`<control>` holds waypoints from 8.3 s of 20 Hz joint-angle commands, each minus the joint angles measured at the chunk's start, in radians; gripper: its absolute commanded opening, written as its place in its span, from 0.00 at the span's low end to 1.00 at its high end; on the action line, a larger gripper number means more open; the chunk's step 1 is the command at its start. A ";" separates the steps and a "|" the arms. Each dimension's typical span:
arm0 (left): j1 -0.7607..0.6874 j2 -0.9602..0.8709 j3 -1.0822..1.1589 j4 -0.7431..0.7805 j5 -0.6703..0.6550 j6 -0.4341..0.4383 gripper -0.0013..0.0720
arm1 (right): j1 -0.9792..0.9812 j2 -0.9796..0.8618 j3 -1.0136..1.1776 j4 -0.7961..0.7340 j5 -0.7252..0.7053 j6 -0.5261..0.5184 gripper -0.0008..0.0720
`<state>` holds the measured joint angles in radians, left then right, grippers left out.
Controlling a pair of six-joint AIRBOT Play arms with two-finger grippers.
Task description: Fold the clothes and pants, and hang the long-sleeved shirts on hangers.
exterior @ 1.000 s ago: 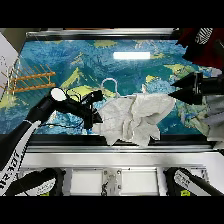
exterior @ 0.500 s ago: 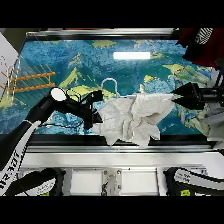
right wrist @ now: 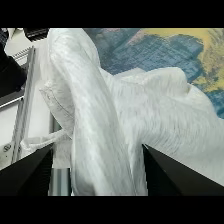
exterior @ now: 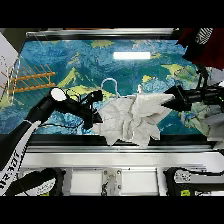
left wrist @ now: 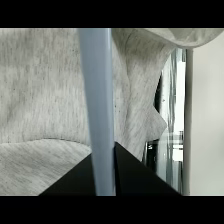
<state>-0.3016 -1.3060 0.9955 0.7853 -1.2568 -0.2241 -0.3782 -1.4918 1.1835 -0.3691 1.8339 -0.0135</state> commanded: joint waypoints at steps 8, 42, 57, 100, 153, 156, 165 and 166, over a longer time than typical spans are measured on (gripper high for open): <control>0.000 -0.001 0.001 0.000 0.001 0.000 0.05 | 0.064 -0.025 0.000 0.000 0.007 -0.009 0.82; 0.000 -0.001 0.001 0.001 0.005 0.000 0.05 | 0.062 -0.025 0.000 0.018 0.004 -0.009 0.04; 0.072 0.001 0.002 0.007 0.052 -0.300 0.72 | 0.062 -0.025 0.000 0.039 -0.050 -0.009 0.03; -0.382 0.169 -0.159 0.066 0.844 -1.815 0.71 | 0.093 0.135 0.000 0.474 -0.282 0.081 0.03; 0.302 0.486 -0.243 0.210 0.444 -1.487 0.05 | 0.215 0.288 0.000 0.512 -0.385 0.303 0.03; 0.233 0.486 -0.187 0.219 0.444 -1.460 0.05 | 0.214 0.288 0.000 0.521 -0.404 0.303 0.03; 0.371 0.441 -0.161 0.315 0.339 -1.466 0.05 | 0.212 0.288 0.000 0.455 -0.362 0.325 0.03; 0.388 0.425 -0.161 0.315 0.332 -1.461 0.05 | 0.212 0.288 0.000 0.451 -0.355 0.326 0.03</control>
<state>0.0311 -0.8509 0.8314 1.0710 -0.8814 -1.6913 -0.1646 -1.2037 1.1839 0.1020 1.4559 0.3046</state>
